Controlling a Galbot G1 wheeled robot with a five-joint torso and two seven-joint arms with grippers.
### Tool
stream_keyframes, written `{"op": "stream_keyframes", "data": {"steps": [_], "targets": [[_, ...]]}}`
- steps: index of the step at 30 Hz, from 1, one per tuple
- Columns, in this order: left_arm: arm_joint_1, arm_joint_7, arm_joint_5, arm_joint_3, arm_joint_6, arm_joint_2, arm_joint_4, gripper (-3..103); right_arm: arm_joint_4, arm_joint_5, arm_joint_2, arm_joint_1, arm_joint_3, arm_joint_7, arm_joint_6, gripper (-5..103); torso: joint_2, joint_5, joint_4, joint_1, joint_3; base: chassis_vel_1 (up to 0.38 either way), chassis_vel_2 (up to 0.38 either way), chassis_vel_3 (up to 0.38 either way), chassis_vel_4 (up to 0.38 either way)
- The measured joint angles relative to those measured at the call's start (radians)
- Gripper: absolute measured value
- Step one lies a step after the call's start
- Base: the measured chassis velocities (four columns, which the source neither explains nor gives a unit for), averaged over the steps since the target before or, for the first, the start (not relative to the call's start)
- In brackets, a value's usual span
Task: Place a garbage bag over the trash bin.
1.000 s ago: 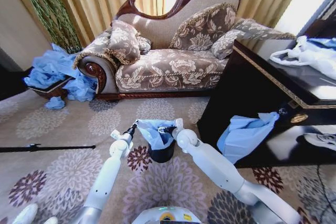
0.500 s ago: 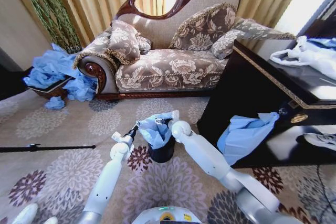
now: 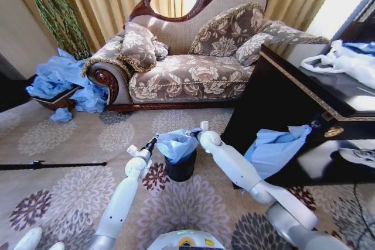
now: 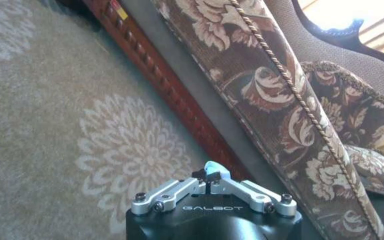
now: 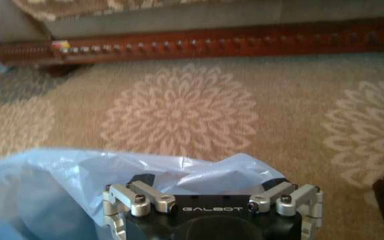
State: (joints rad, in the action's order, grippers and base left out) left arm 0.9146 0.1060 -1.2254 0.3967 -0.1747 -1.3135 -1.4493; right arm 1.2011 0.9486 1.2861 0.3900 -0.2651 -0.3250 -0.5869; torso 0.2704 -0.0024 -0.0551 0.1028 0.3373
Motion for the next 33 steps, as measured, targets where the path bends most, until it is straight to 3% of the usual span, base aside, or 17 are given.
{"op": "stream_keyframes", "data": {"steps": [3, 12, 15, 23, 29, 30, 33], "targets": [[-0.013, -0.004, 0.004, -0.008, -0.001, -0.003, 0.017, 0, -0.036, -0.056, -0.005, 0.011, -0.013, 0.076, 0.030, 100, 0.000, 0.0000, 0.0001, 0.000, 0.000, 0.000, 0.000, 0.000, 0.000], [-0.035, -0.029, 0.034, -0.023, -0.006, -0.013, 0.075, 0, -0.099, -0.142, -0.014, 0.006, -0.018, 0.159, 0.110, 100, 0.000, 0.0000, 0.0002, 0.000, 0.000, 0.000, 0.000, 0.000, 0.000], [-0.035, -0.031, 0.039, -0.023, -0.008, -0.019, 0.063, 0, -0.024, -0.069, -0.032, 0.010, -0.002, 0.119, 0.091, 100, 0.000, -0.0002, 0.0001, 0.000, 0.000, 0.000, 0.000, 0.000, 0.000], [-0.011, -0.033, 0.041, -0.022, -0.011, -0.015, 0.021, 0, 0.069, -0.014, -0.031, 0.034, 0.012, 0.042, 0.086, 100, 0.000, -0.0001, 0.0002, 0.000, 0.000, 0.000, 0.000, 0.000, 0.000], [0.007, -0.034, 0.042, -0.014, -0.012, -0.007, -0.002, 0, 0.255, 0.133, -0.080, 0.066, 0.019, -0.128, 0.038, 100, 0.000, -0.0002, 0.0000, 0.000, 0.000, 0.000, 0.000, 0.000, 0.000], [0.007, -0.034, 0.042, -0.014, -0.012, -0.007, -0.002, 0, 0.255, 0.133, -0.080, 0.066, 0.019, -0.128, 0.038, 100, 0.000, -0.0002, 0.0000, 0.000, 0.000, 0.000, 0.000, 0.000, 0.000], [0.009, -0.034, 0.041, -0.011, -0.011, -0.009, -0.003, 0, 0.370, 0.300, -0.108, 0.090, 0.040, -0.243, 0.016, 100, 0.000, -0.0002, 0.0000, 0.000, 0.000, 0.000, 0.000, 0.000, 0.000]]}}
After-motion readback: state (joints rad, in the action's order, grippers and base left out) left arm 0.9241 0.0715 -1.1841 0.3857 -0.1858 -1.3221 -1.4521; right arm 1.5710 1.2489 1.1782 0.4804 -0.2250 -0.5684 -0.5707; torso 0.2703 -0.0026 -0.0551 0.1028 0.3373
